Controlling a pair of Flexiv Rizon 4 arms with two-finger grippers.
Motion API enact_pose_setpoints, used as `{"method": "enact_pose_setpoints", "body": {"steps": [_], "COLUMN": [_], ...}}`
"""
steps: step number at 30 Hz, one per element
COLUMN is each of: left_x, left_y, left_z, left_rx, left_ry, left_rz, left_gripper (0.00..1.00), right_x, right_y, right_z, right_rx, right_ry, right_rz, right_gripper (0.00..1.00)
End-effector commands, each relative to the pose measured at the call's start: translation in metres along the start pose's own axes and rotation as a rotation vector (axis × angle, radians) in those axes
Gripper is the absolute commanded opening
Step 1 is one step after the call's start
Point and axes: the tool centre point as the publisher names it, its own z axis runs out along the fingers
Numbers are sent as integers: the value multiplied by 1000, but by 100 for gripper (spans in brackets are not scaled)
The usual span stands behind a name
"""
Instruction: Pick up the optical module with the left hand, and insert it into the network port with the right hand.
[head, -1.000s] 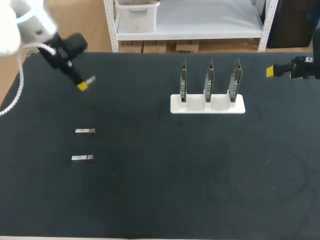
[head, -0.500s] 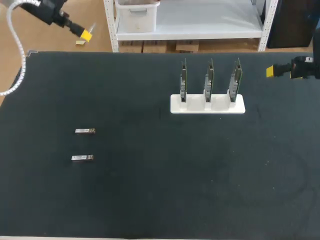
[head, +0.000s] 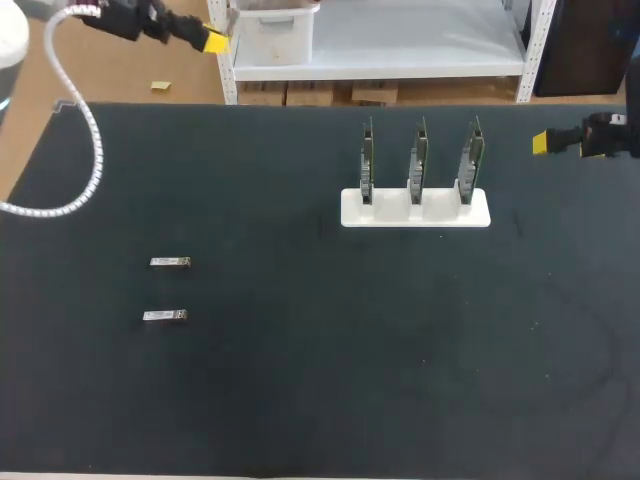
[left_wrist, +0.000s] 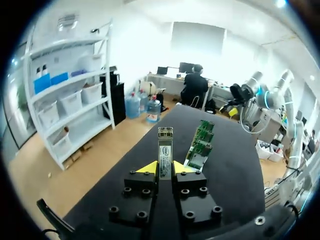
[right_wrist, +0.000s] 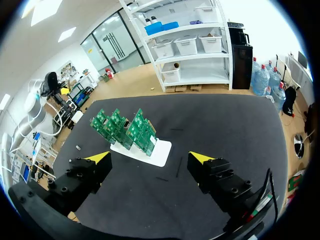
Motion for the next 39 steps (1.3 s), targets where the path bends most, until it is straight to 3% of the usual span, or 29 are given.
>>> {"method": "enact_pose_setpoints", "body": {"steps": [1, 14, 26, 39], "left_x": [-8, -41, -51, -49], "left_y": [-21, -64, -94, -115], "left_z": [13, 59, 97, 129], "left_rx": [29, 212, 356, 347], "left_ry": [-214, -270, -310, -366], "left_rz": [64, 178, 172, 177], "left_gripper": [0, 0, 0, 0], "right_x": [0, 0, 0, 0], "right_y": [1, 1, 1, 1], "right_z": [0, 0, 0, 0], "right_rx": [3, 3, 3, 3], "right_ry": [-1, -1, -1, -1], "right_rz": [1, 1, 1, 1], "right_gripper": [100, 100, 100, 100]}}
